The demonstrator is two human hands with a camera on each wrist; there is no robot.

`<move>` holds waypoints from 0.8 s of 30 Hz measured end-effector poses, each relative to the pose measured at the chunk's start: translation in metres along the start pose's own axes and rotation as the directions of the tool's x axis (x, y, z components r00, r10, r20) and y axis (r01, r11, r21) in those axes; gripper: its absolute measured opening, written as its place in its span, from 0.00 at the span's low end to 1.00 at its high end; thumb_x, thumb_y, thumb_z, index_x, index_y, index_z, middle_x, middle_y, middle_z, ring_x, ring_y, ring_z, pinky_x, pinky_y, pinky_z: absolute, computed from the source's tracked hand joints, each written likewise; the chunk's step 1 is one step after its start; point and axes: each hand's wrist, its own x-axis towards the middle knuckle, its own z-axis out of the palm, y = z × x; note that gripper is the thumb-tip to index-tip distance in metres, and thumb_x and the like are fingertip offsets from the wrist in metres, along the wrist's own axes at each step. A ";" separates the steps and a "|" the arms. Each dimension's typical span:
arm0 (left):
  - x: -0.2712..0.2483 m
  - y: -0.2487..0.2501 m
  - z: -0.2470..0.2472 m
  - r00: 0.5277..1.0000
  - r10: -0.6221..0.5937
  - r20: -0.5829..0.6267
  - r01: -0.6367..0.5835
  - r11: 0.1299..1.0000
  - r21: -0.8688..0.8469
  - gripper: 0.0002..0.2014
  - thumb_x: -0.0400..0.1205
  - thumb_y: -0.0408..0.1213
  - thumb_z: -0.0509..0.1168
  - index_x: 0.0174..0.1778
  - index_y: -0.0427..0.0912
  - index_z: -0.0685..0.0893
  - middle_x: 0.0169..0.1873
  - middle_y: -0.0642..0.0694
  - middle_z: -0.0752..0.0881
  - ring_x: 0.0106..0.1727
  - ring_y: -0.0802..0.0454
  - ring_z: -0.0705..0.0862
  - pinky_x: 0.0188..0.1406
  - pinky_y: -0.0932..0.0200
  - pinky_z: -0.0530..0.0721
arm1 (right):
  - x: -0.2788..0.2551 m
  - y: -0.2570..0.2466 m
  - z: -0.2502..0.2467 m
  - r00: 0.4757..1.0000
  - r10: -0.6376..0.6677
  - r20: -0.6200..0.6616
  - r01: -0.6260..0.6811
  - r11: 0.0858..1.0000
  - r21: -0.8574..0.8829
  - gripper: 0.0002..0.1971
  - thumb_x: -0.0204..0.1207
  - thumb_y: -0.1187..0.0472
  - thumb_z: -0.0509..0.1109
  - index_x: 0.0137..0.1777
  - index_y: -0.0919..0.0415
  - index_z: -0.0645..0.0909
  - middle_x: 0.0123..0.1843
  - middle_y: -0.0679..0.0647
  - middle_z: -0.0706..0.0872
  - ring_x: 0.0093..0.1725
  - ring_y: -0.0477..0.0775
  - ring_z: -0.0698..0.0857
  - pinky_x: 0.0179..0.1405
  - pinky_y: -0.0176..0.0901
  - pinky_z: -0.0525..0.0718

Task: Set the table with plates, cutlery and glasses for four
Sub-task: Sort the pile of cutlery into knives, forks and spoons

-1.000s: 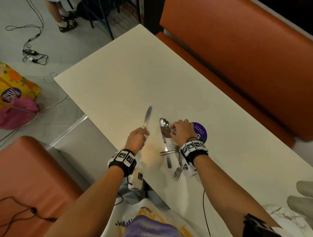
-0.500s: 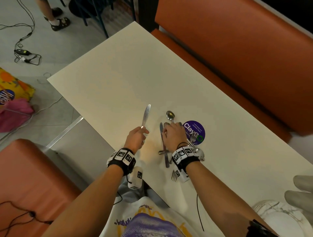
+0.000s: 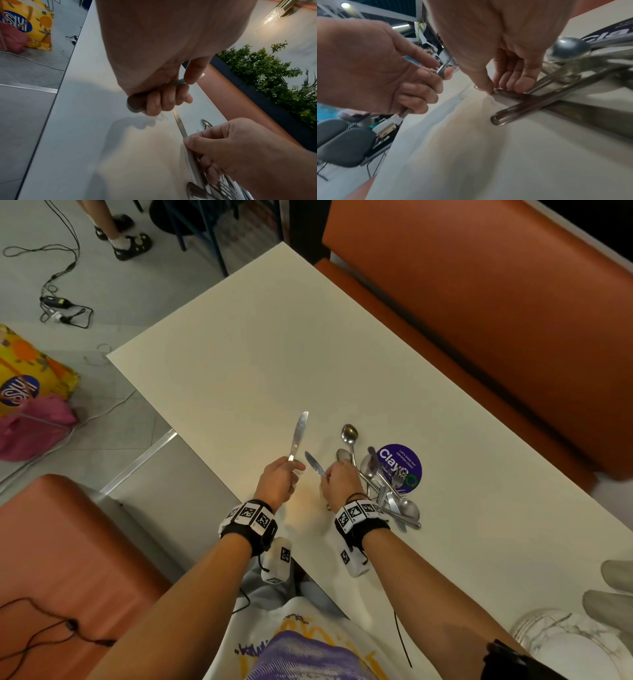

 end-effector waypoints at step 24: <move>0.003 0.026 0.012 0.986 0.164 0.021 -0.165 0.970 0.180 0.15 0.94 0.38 0.51 0.47 0.41 0.80 0.30 0.42 0.86 0.25 0.49 0.83 0.24 0.59 0.78 | 0.004 -0.006 -0.105 0.918 0.186 -0.350 0.072 0.791 0.608 0.03 0.81 0.64 0.73 0.51 0.61 0.87 0.41 0.46 0.87 0.38 0.38 0.85 0.38 0.23 0.82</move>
